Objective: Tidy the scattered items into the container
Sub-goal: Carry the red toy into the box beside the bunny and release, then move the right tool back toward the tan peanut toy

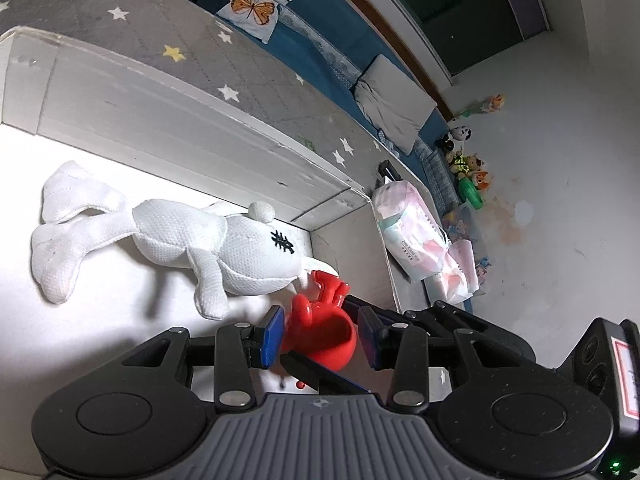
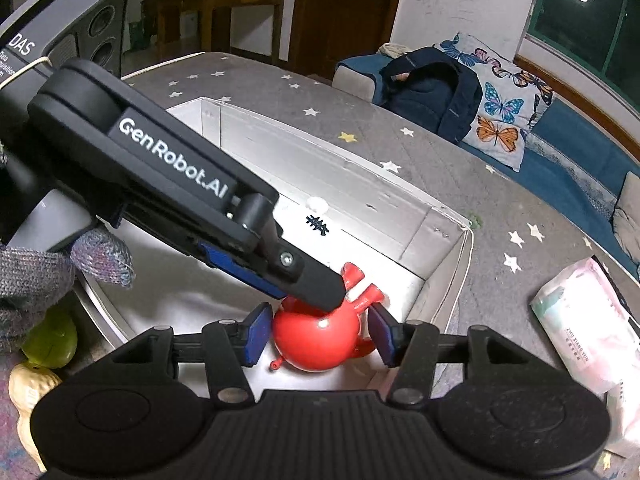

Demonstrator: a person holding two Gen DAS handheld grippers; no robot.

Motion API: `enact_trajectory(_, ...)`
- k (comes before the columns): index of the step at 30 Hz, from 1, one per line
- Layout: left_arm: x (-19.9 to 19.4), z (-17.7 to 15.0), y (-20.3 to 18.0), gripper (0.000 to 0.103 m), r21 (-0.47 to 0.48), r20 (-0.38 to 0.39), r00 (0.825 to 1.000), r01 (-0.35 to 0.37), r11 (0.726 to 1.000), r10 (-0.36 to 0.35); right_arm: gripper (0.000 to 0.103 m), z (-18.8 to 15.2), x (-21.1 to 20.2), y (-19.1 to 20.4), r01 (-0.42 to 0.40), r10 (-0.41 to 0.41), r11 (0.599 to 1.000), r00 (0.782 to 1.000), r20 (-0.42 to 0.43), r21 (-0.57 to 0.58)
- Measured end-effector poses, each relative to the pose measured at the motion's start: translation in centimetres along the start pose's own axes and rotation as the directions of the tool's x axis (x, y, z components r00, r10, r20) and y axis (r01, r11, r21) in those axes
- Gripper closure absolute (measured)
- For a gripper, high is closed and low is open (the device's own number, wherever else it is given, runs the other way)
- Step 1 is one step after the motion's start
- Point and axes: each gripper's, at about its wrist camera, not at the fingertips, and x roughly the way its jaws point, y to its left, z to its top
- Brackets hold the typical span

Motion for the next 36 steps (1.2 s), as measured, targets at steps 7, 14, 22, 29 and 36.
enact_trajectory(7,-0.6,-0.1,0.0,0.060,-0.003,0.013,1.000,0.000,1.000,0.000,0.051,0.1,0.1,0.0,0.001,-0.001,1.000,1.000,0.001,0.006)
enact_trajectory(14,-1.0,-0.3,-0.3,0.060,0.008,0.025,1.000,-0.008,1.000,0.008,0.049,0.1,-0.3,0.4,-0.003,0.003,1.000,1.000,0.018,0.018)
enact_trajectory(22,-1.4,-0.4,-0.7,0.060,0.022,0.036,0.999,-0.024,0.999,0.023,0.049,-0.1,-0.9,0.5,-0.006,0.004,0.999,0.999,0.042,0.048)
enact_trajectory(29,-2.4,-1.0,-1.8,0.060,0.073,0.064,0.997,-0.041,0.996,0.036,0.049,-0.6,-2.6,0.5,0.016,-0.024,0.996,0.995,0.094,0.086)
enact_trajectory(36,-3.9,-2.3,-3.3,0.060,0.132,0.096,0.994,-0.062,0.989,0.049,0.047,-1.5,-5.0,1.5,0.021,-0.040,0.992,0.987,0.152,0.123)
